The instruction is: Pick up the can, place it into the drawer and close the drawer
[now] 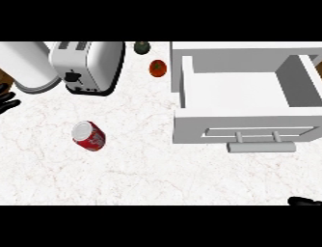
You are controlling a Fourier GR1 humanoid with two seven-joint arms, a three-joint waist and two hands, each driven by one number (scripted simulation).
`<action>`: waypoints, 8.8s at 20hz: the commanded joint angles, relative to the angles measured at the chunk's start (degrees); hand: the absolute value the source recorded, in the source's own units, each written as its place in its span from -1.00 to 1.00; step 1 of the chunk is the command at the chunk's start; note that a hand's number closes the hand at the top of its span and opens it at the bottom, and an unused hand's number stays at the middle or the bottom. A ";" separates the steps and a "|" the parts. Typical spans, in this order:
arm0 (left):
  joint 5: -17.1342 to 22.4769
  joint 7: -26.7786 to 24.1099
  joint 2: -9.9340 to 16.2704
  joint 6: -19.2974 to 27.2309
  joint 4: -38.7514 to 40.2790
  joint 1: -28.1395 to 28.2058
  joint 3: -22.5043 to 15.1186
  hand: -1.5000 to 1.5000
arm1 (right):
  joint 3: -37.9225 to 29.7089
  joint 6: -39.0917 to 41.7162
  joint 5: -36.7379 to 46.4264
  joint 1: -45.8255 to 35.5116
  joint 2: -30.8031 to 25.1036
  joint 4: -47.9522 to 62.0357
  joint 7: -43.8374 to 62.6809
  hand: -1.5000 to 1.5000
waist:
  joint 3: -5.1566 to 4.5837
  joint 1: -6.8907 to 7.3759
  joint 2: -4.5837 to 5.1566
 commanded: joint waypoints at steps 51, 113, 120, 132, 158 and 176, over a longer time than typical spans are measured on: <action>-30.40 -12.91 -17.64 5.23 39.90 -16.29 -3.23 -1.00 | -25.99 24.10 -20.60 11.49 -0.41 -2.62 -0.38 -1.00 | -0.08 -0.55 0.24; -28.15 -26.34 -39.60 47.43 44.48 -21.84 4.70 1.00 | -27.72 23.59 -21.51 13.01 6.43 -10.98 6.68 -1.00 | 0.13 2.40 -0.74; -25.73 -11.58 -40.46 56.56 22.37 -17.46 -3.20 1.00 | -30.14 29.13 -22.17 15.51 6.64 -4.35 0.35 -1.00 | 0.12 1.48 -0.67; -29.64 5.79 -40.50 73.73 3.78 -23.45 -12.64 1.00 | -29.30 26.55 -23.55 14.66 6.59 -9.80 5.16 -1.00 | 0.02 0.35 -0.18; -17.02 2.53 -40.51 93.04 34.22 -58.53 -24.08 1.00 | -28.35 24.49 -25.21 12.04 5.05 -11.94 8.89 -1.00 | 0.03 -1.99 0.27; -1.17 -5.15 -40.51 95.14 51.70 -69.92 -34.03 1.00 | -27.67 23.53 -26.67 8.65 3.10 -9.89 10.83 -1.00 | 0.11 -3.93 0.70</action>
